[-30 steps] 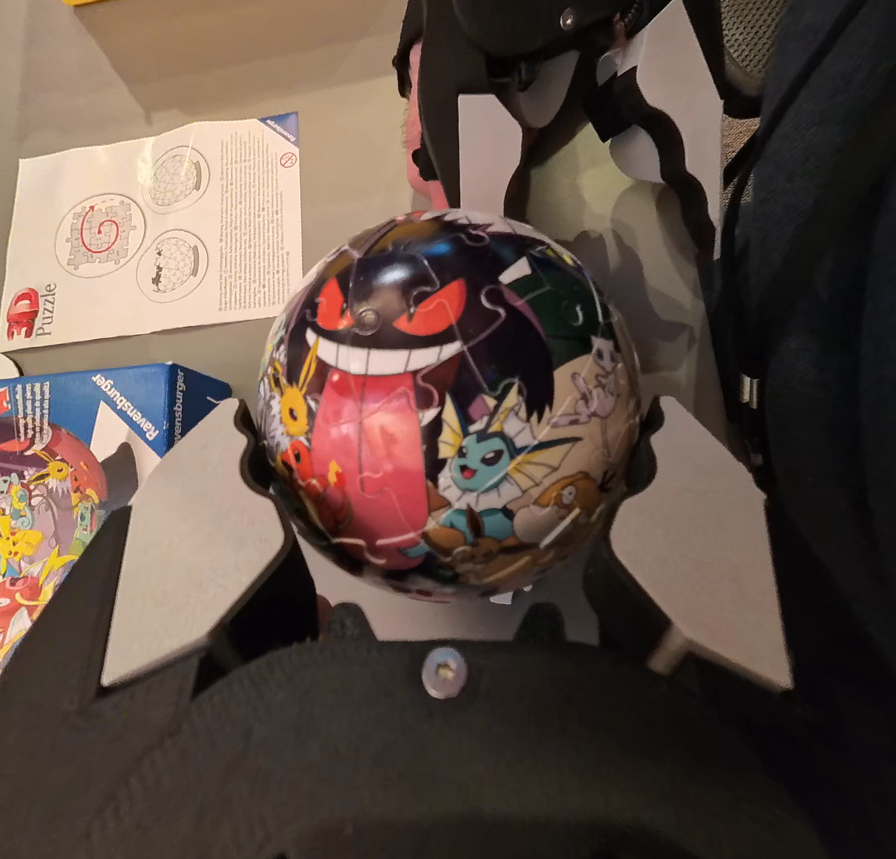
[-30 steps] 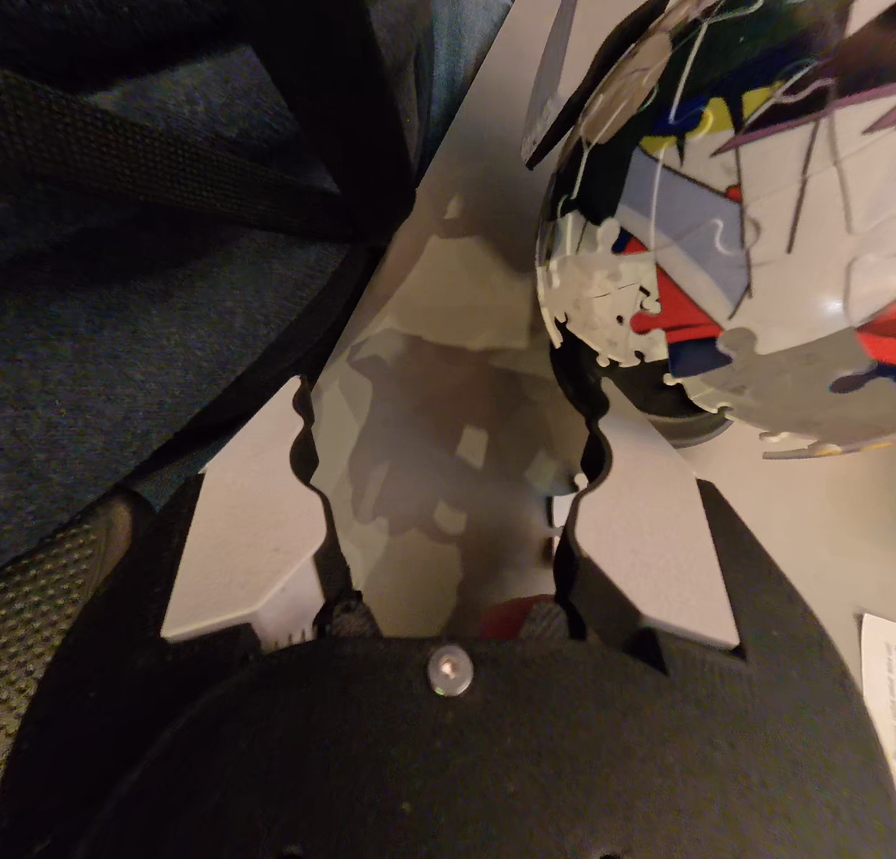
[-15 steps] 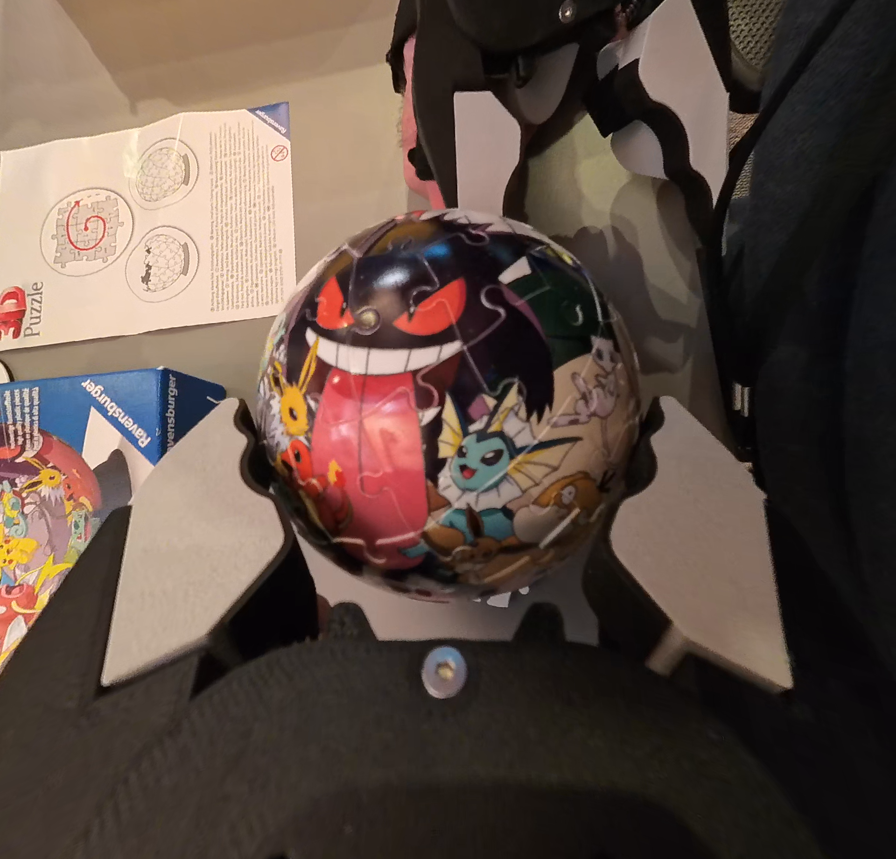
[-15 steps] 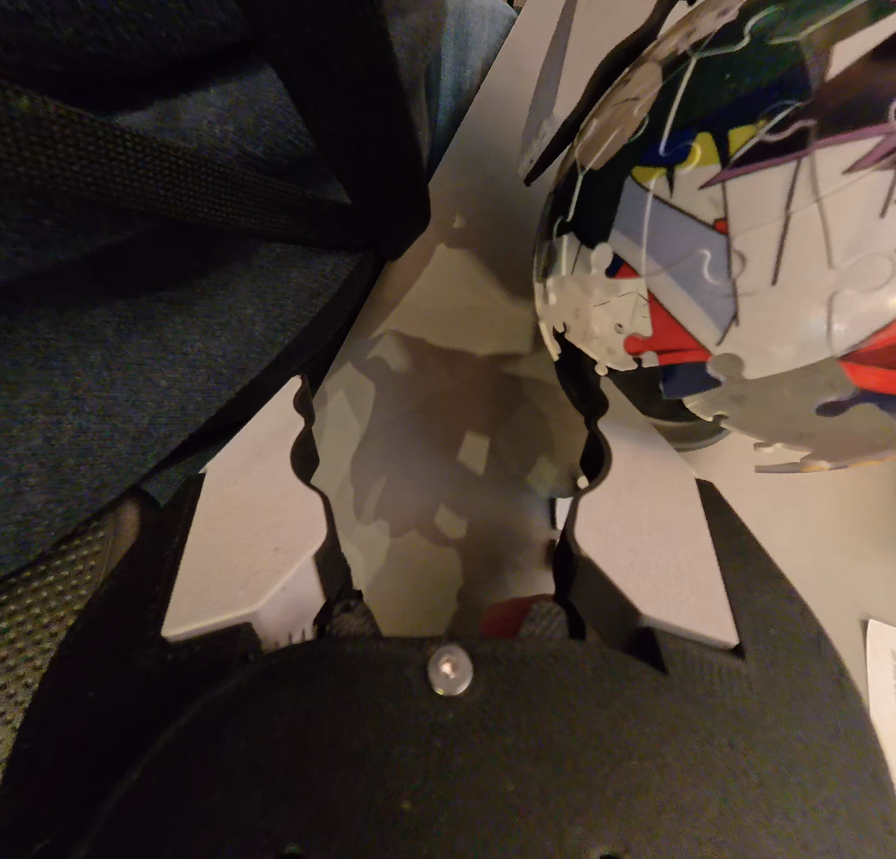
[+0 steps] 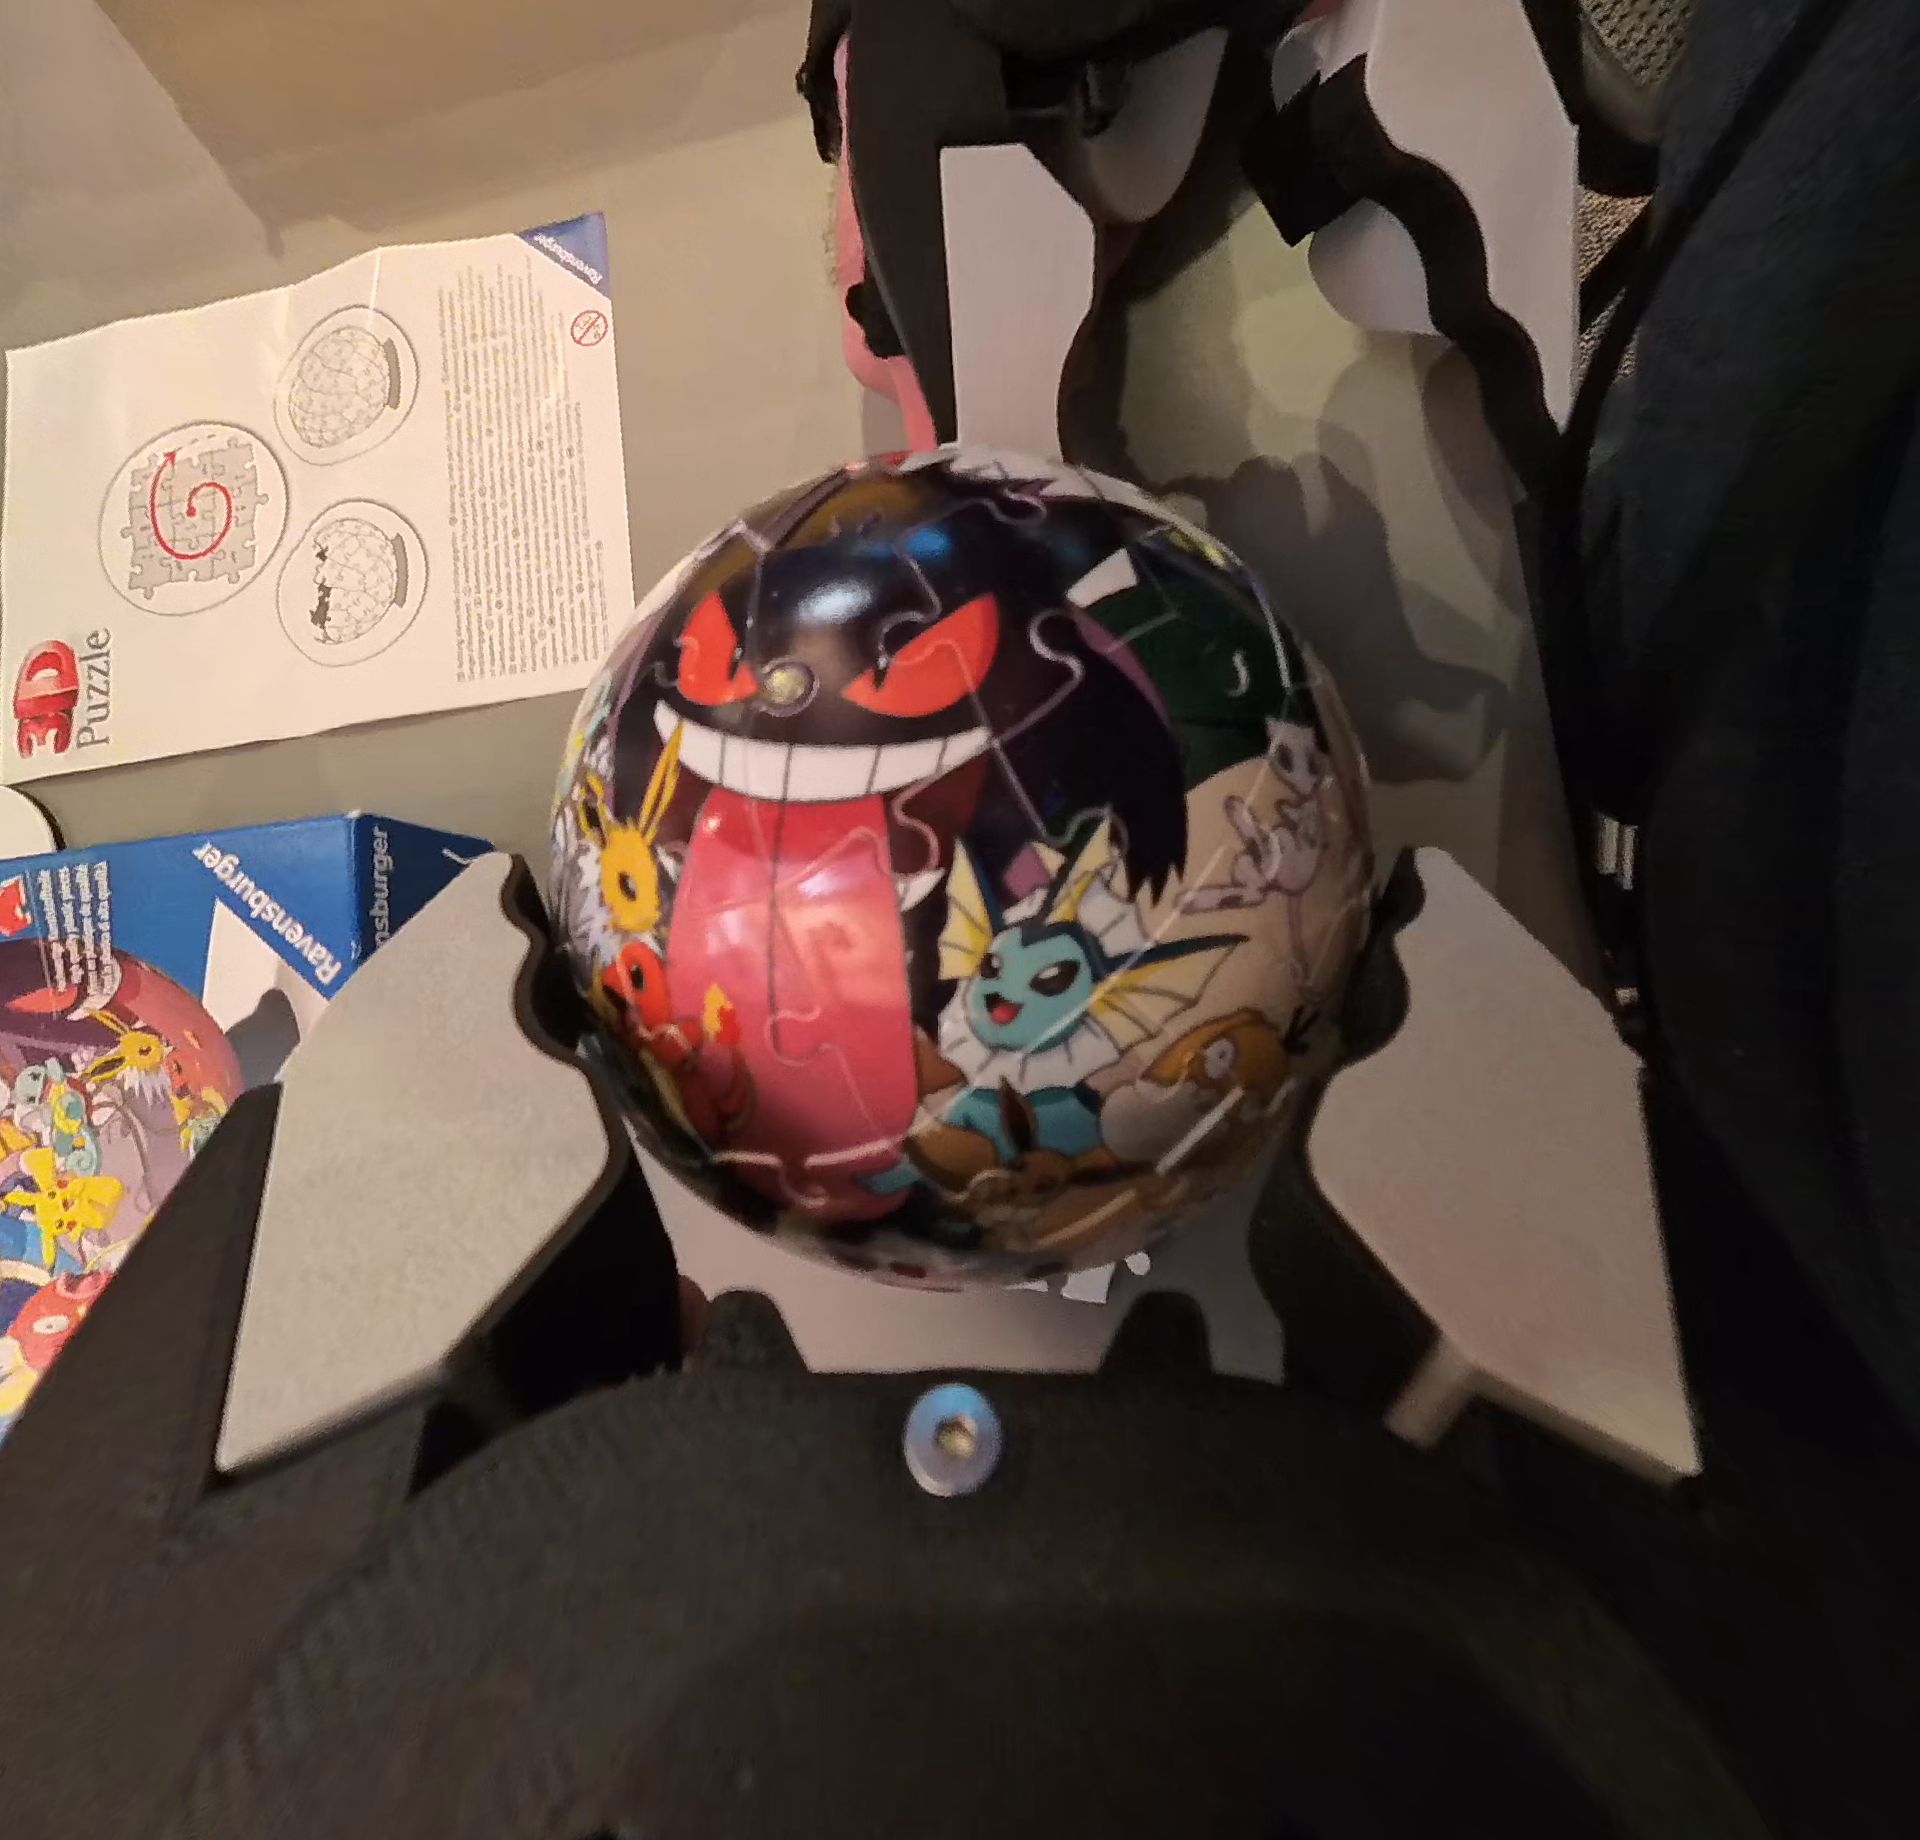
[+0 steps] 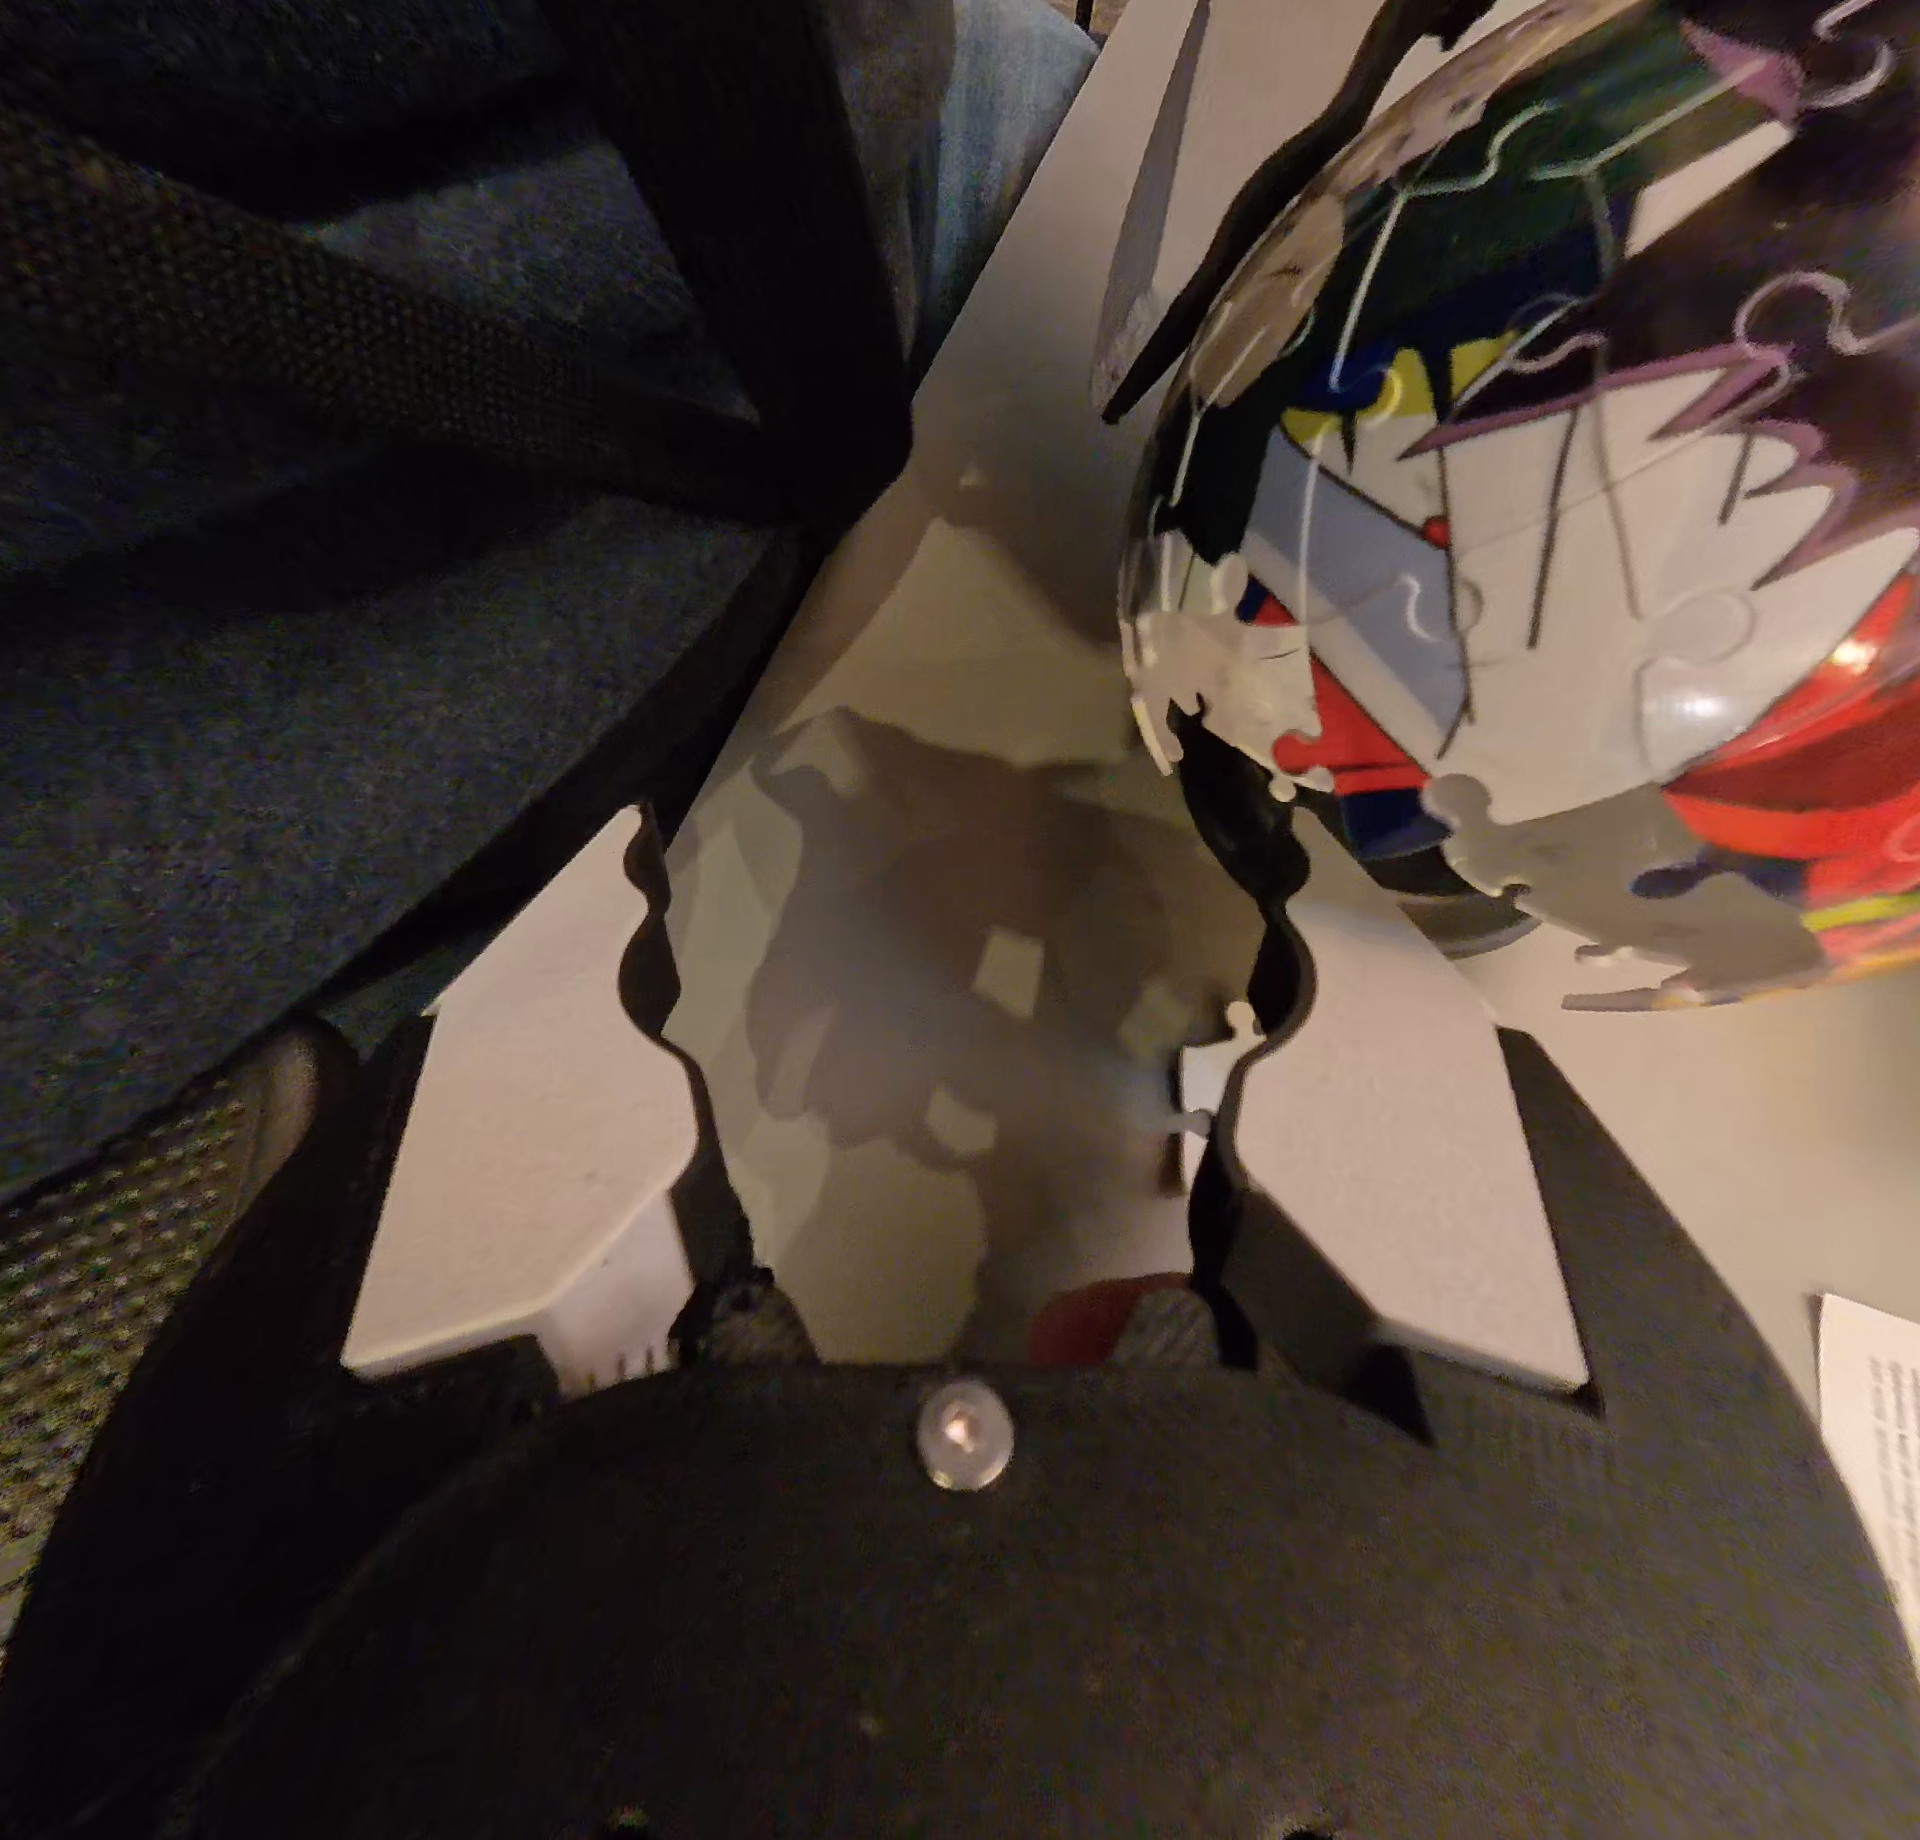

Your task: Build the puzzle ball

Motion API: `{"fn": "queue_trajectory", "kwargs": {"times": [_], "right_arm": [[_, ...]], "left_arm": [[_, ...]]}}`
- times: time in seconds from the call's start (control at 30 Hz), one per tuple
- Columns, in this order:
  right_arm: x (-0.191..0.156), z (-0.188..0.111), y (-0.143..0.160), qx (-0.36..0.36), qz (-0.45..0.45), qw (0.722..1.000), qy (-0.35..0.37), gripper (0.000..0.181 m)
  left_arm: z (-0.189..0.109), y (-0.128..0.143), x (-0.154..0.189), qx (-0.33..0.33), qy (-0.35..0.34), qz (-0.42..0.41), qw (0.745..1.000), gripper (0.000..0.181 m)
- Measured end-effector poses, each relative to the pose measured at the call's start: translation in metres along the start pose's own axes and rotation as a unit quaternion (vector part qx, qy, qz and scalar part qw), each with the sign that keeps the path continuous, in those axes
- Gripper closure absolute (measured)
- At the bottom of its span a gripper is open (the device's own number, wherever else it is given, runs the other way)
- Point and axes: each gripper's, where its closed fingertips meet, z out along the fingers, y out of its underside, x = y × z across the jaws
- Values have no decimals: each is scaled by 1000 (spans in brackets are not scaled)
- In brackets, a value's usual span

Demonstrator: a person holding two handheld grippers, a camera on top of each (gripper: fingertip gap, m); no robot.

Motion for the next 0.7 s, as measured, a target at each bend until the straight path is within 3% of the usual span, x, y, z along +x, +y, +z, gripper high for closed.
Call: {"fn": "queue_trajectory", "kwargs": {"times": [0.37,0.7], "right_arm": [[1,0,-4,5,-1,1000,5,68],[0,16,-2,-28,-10,1000,-1,49]], "left_arm": [[-3,4,1,-1,19,8,1000,38],[-5,5,3,14,43,28,999,38]]}}
